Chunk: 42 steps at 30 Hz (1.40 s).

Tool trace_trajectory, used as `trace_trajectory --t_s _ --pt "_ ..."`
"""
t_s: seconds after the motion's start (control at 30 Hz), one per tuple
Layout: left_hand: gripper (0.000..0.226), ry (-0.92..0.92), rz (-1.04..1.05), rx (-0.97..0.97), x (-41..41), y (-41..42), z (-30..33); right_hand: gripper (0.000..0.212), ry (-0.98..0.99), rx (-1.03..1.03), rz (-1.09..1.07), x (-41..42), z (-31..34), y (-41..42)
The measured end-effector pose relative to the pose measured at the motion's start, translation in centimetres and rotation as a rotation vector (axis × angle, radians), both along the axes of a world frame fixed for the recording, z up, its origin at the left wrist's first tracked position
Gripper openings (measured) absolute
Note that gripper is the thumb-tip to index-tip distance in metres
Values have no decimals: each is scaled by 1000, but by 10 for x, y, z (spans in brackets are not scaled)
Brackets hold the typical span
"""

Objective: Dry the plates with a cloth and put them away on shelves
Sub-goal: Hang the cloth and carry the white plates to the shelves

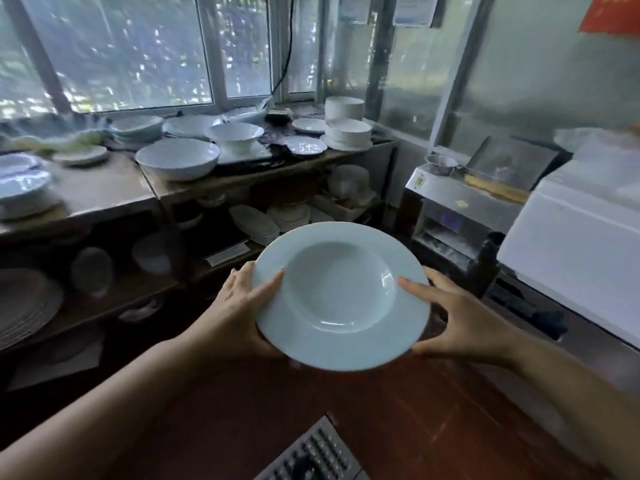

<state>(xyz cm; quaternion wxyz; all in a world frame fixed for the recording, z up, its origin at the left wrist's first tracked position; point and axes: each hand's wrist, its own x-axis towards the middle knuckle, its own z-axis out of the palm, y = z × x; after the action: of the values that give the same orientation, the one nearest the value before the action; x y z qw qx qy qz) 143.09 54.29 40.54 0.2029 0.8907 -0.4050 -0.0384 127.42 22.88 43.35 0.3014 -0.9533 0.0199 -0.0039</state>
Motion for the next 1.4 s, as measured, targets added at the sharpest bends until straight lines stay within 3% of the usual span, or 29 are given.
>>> trace_trajectory --t_s 0.33,0.67,0.9,1.03,1.4 --pt "135 25 333 -38 169 49 -5 120 -22 48 368 285 -17 15" --pt "138 4 573 -56 291 148 -20 114 -56 61 661 503 -33 114" --pt "134 70 652 57 431 255 -51 111 -73 152 673 636 -65 214" --pt "129 43 586 45 504 301 -54 109 -42 152 636 703 -77 263" --pt "124 101 556 55 661 361 -98 111 37 116 611 855 -117 324"
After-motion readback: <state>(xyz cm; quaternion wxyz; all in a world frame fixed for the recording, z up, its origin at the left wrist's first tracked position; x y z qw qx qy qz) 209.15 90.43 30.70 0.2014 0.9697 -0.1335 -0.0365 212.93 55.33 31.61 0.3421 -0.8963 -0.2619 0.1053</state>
